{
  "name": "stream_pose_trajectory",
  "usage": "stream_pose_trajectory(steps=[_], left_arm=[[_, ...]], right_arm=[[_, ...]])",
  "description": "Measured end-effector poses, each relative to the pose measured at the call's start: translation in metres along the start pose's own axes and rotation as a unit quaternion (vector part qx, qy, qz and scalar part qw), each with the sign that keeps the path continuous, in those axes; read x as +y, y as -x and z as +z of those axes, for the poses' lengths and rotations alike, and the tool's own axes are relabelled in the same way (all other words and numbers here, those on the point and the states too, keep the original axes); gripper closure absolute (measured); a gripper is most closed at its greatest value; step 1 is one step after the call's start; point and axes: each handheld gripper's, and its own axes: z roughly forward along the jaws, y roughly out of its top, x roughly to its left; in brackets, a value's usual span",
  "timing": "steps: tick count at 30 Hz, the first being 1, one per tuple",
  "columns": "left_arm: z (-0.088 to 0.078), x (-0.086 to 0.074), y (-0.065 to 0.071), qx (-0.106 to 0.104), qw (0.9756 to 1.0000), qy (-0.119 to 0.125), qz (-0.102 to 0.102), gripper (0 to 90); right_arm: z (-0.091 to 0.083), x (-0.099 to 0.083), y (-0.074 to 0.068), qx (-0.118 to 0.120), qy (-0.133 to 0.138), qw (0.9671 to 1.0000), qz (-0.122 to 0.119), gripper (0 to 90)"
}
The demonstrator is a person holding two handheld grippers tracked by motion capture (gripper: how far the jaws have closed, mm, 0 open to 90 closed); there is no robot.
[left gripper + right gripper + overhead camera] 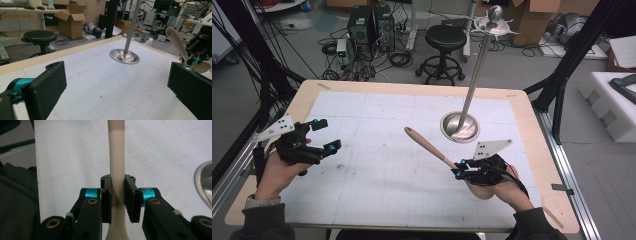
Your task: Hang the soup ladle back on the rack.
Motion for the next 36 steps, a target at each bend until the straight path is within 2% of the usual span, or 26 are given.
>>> stream_pose_trajectory(steps=[3,7,13,20,25,36], left_arm=[[0.001,0.0,0.001,-0.007,1.0,-0.003,-0.002,2.6],[0.001,0.0,0.002,-0.007,1.0,-0.001,0.002,2.6],[0.001,0.0,0.003,-0.005,1.0,0.002,0.002,2.6],[0.002,0.0,0.003,-0.007,1.0,-0.001,0.003,2.6],[0.002,0.0,0.004,-0.007,1.0,-0.002,0.004,2.6],[0.003,0.0,0.004,-0.007,1.0,-0.004,0.003,2.6]], right_arm=[[-0.004,-0.002,0.002,-0.003,0.02,0.9998,0.005,77.9],[-0.01,-0.008,0.007,-0.008,0.041,0.9989,0.018,77.9],[-0.018,-0.012,0.012,-0.018,0.055,0.9981,0.022,78.0],[-0.031,-0.018,0.016,-0.028,0.079,0.9957,0.038,77.9],[-0.039,-0.018,0.02,-0.047,0.089,0.9942,0.037,78.0],[-0.062,-0.022,0.029,-0.074,0.133,0.9866,0.059,78.0]])
